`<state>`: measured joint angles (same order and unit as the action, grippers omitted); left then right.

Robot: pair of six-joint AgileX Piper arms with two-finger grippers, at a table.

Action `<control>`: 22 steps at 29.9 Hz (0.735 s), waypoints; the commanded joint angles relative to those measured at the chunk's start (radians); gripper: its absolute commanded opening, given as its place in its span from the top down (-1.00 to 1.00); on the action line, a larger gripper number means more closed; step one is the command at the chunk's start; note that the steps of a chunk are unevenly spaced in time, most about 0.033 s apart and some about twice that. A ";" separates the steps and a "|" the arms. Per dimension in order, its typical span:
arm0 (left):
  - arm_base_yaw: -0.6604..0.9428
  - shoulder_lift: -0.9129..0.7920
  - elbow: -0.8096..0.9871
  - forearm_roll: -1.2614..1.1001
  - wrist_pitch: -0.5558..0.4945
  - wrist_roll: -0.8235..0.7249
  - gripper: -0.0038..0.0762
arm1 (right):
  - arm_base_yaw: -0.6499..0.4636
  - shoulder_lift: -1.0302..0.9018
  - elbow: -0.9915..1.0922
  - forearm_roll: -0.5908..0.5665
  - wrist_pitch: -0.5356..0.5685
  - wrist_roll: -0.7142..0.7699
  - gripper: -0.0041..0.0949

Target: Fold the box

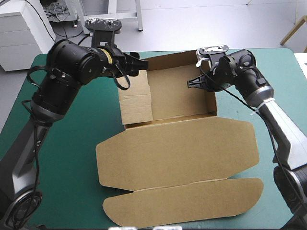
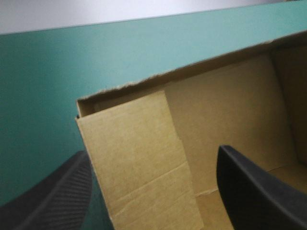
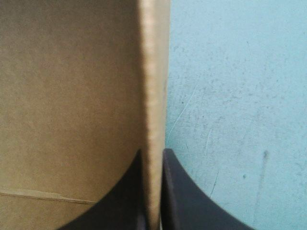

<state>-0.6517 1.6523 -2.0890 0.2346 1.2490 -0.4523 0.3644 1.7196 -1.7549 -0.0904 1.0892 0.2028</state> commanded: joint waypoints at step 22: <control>0.031 -0.071 0.392 0.109 -0.143 -0.298 -0.40 | -0.004 -0.049 -0.032 -0.001 -0.034 -0.047 0.92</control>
<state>-0.6331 1.6160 -1.6770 0.3545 1.1975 -0.7390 0.3644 1.7196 -1.7549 -0.0927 1.1000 0.1682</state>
